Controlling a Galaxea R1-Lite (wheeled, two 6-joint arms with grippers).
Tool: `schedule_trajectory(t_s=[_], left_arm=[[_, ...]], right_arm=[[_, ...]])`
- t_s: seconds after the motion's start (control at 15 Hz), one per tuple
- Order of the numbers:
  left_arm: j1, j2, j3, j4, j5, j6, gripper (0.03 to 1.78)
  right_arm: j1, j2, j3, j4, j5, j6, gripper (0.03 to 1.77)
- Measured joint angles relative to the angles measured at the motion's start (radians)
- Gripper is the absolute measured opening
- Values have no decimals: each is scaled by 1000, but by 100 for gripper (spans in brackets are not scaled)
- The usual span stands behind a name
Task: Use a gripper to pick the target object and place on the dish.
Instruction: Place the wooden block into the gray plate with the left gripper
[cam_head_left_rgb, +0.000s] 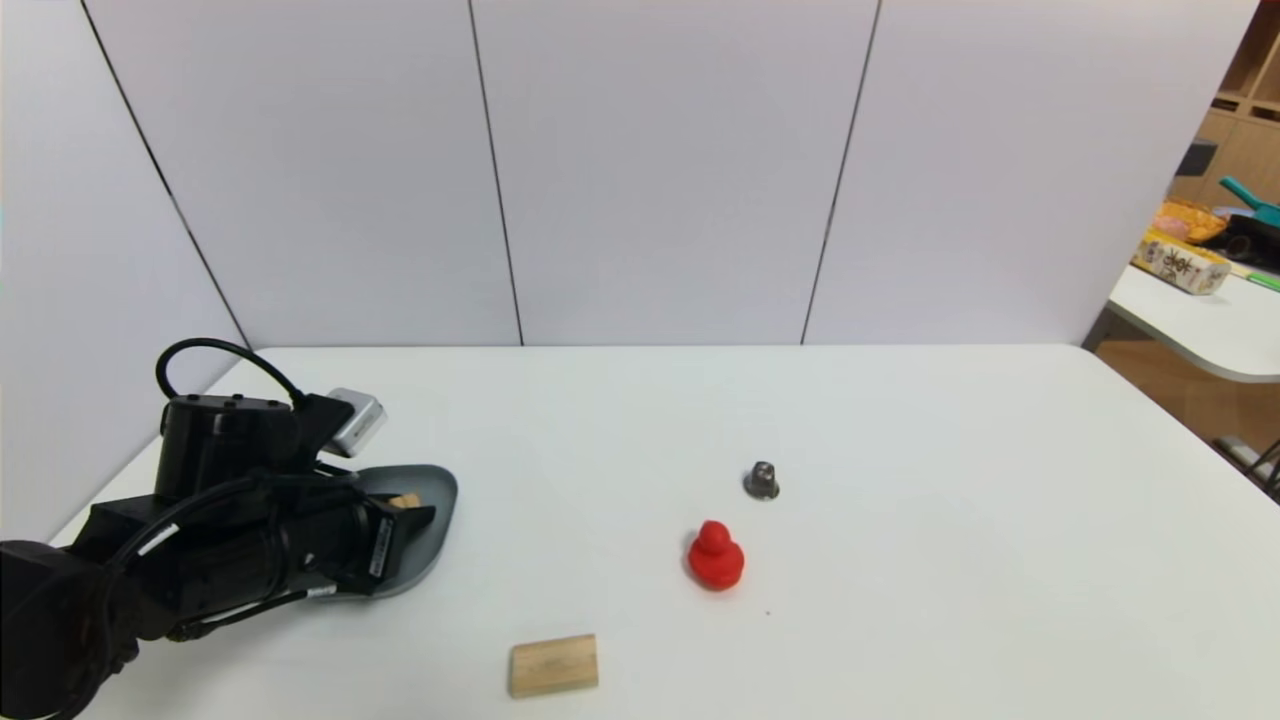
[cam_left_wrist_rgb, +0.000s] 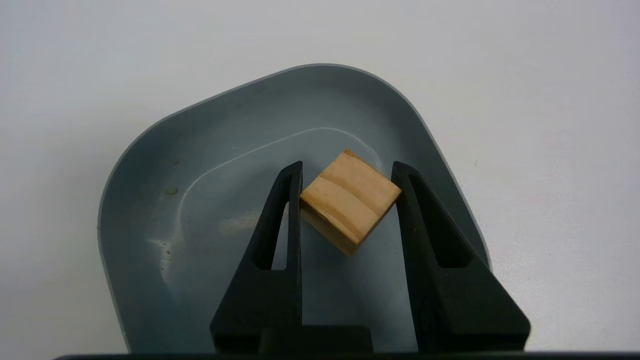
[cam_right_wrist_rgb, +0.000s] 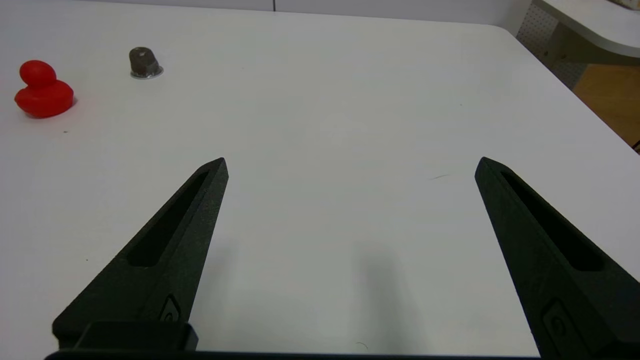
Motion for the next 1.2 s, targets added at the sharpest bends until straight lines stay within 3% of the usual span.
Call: schedule_trajectory(t_s=[0.2,0.4,0.73,1.2], left_arm=[[0,13,0,0,0,-2,58],[0,15,-3,0,-1,-4,95],[0,-7,-11,0,0,-4,130],[0,-266,-2,58,26,10,154]], right_arm=[[0,0,0,0,0,0,171],[0,0,0,1,0,0,171],[0,0,0,0,0,0,171],[0,0,0,0,0,0,171]])
